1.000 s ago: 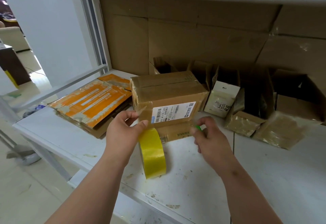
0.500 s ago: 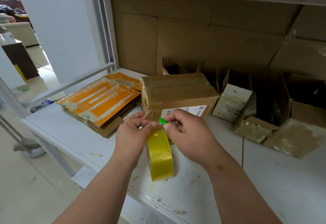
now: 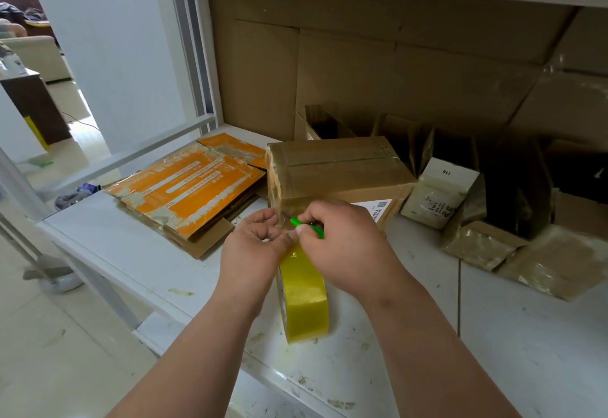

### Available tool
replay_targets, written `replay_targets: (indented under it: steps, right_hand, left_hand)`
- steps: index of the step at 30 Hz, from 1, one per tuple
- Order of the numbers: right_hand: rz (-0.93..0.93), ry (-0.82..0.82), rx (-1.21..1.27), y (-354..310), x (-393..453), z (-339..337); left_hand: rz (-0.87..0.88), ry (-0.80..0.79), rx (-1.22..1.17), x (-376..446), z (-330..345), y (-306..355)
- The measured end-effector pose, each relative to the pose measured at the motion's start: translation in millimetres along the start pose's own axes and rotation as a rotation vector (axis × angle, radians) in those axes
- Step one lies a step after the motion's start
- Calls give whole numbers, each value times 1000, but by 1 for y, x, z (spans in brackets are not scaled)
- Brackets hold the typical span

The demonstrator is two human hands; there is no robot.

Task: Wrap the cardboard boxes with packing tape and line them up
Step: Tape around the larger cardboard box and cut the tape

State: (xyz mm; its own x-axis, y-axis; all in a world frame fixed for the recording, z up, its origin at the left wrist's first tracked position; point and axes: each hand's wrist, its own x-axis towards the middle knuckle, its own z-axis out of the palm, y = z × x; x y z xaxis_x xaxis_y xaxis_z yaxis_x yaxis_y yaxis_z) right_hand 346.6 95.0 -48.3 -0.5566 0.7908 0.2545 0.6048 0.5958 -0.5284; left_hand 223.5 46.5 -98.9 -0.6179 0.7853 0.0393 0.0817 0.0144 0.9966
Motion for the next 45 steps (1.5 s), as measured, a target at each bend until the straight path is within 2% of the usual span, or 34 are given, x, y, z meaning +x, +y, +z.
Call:
replay_targets:
  steps: [9,14,18,21,23,24,27,28,29,32,36,41,45]
  right_hand:
    - [125,-3,-125,26,0,-12]
    - [317,-51,-55,59,-13,-11]
    - [399,-236,-252,80,-26,4]
    - [360,-268,-420,85,-26,12]
    - [297,-184,-484,85,-22,16]
    - [254,-71,-473,84,-18,17]
    - [69,417,-263,69,-4,14]
    - [4,534,-191,61,1,11]
    - [-35,571,-142,54,6,9]
    - [-49,469,-140,37,21,5]
    - [-38,292,-300,32,41,11]
    - [-27,371,-321,38,48,20]
    - [-93,409,-296,47,47,25]
  left_hand:
    - [-79,-30,-41,10,-4,-8]
    - [-92,-45,-45,10,-4,-4]
    - [-61,-47,52,9,-4,0]
    - [-56,-56,71,11,-4,1]
    - [-74,-68,49,13,-5,-2]
    - [-80,-76,28,14,-6,-3]
    - [-92,-73,-38,13,-9,-4]
    - [-90,-54,-40,12,-9,-3]
    - [-83,-31,-37,10,-10,-2]
    - [-60,37,-28,6,-11,5]
    - [-142,81,-53,11,-10,14]
    - [-163,98,9,24,-5,15]
    - [-121,92,60,29,-6,11]
